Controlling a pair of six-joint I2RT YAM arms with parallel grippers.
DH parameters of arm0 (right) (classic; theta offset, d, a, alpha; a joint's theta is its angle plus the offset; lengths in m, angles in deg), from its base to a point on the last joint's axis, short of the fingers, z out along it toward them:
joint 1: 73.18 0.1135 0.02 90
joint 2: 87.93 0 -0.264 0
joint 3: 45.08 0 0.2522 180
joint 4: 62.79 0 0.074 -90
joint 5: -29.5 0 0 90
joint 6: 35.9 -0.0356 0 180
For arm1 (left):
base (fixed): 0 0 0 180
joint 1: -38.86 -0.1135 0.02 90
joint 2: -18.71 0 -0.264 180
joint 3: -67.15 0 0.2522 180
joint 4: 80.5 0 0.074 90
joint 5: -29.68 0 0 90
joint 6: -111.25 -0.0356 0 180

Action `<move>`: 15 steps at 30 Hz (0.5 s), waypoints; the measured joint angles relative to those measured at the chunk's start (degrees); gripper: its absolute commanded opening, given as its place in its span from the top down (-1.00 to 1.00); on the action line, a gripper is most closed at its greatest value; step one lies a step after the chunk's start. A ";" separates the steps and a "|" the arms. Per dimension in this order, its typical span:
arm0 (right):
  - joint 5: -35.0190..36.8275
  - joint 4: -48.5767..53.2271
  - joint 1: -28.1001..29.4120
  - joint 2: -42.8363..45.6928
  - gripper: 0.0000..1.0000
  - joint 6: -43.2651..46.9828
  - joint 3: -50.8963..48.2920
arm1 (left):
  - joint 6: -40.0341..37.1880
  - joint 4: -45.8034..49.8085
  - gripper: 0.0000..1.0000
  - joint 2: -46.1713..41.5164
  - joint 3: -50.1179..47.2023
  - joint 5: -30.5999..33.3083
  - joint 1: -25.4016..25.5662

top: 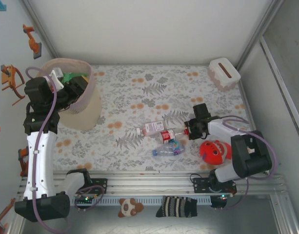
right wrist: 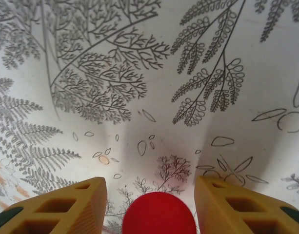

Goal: Put the plastic bottles in the bin

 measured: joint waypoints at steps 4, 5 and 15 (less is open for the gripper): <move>-0.83 -0.66 -0.48 -0.07 0.17 -0.79 -0.57 | 0.00 0.02 0.12 0.04 0.00 0.22 0.37; -0.98 -0.76 -0.57 -0.04 0.18 -1.09 -0.70 | 0.02 0.00 0.12 0.07 0.00 0.35 0.46; -1.68 -1.95 -1.33 1.44 0.49 -2.84 -2.29 | 0.07 0.00 0.13 0.59 0.02 1.07 1.55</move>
